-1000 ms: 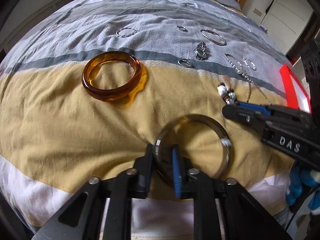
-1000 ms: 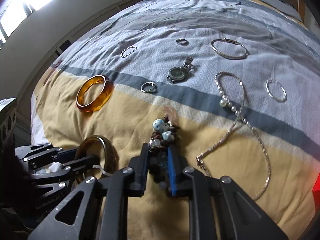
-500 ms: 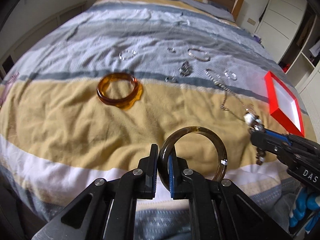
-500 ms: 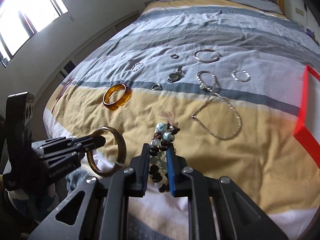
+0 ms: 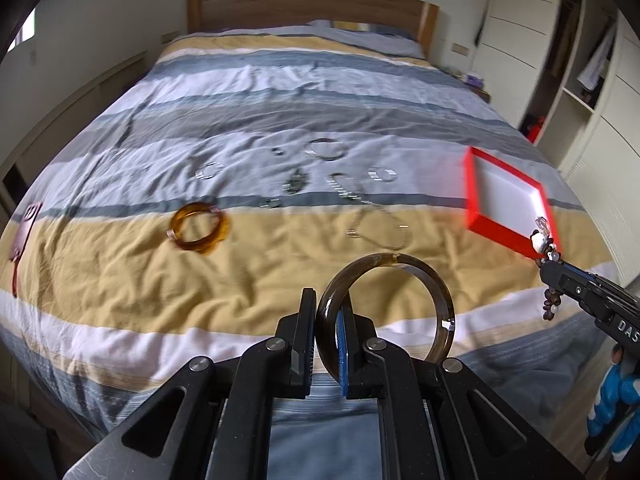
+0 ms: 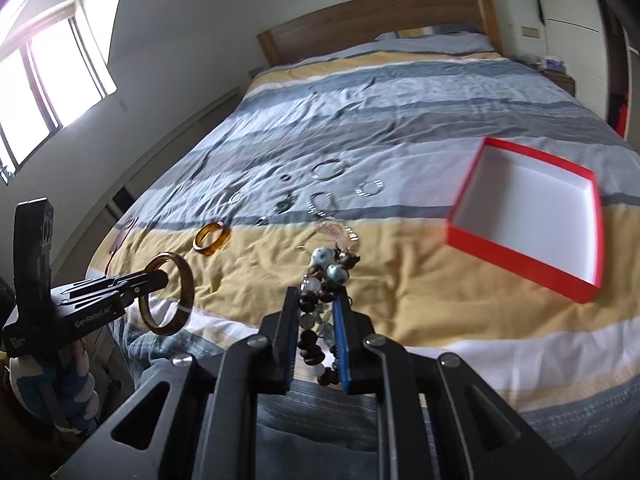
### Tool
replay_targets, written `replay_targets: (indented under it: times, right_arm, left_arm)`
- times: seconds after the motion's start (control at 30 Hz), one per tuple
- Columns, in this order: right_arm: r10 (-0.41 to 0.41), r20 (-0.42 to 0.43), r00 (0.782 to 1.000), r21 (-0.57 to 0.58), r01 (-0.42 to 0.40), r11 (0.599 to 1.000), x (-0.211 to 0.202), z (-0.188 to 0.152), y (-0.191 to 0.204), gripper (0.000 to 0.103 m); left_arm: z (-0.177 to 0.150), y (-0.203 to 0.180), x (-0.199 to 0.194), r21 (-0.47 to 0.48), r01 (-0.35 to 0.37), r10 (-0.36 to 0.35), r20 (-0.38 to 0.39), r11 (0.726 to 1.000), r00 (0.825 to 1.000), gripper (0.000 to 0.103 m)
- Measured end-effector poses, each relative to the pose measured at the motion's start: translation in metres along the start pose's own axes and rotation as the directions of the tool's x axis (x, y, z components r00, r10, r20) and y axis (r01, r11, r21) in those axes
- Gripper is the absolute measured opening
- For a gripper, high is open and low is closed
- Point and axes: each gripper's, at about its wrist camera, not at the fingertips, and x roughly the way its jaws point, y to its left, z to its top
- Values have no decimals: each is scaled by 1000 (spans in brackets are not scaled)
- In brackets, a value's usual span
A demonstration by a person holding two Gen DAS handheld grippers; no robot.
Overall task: Organize jewelry
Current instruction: 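Carry both items into the red box and open both tools to release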
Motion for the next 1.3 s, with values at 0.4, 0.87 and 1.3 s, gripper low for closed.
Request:
replay_targets:
  times: [0.4,0.87,1.3]
  right_arm:
    - [-179,17,984,110,176,978,-20,17,-121,15]
    - [-328,-76,942,86,334,939,47,69,-221,15]
    - [-399,-179,899,10,408,913,99,64,-246,16]
  left_arm:
    - [78,-141,53,207,141,-137,-35,968,990,9]
    - [131,-257,205,327,196,-148,-169,924,975,9]
    - [109,-255,262,314,188,-114,-239,931,964,11]
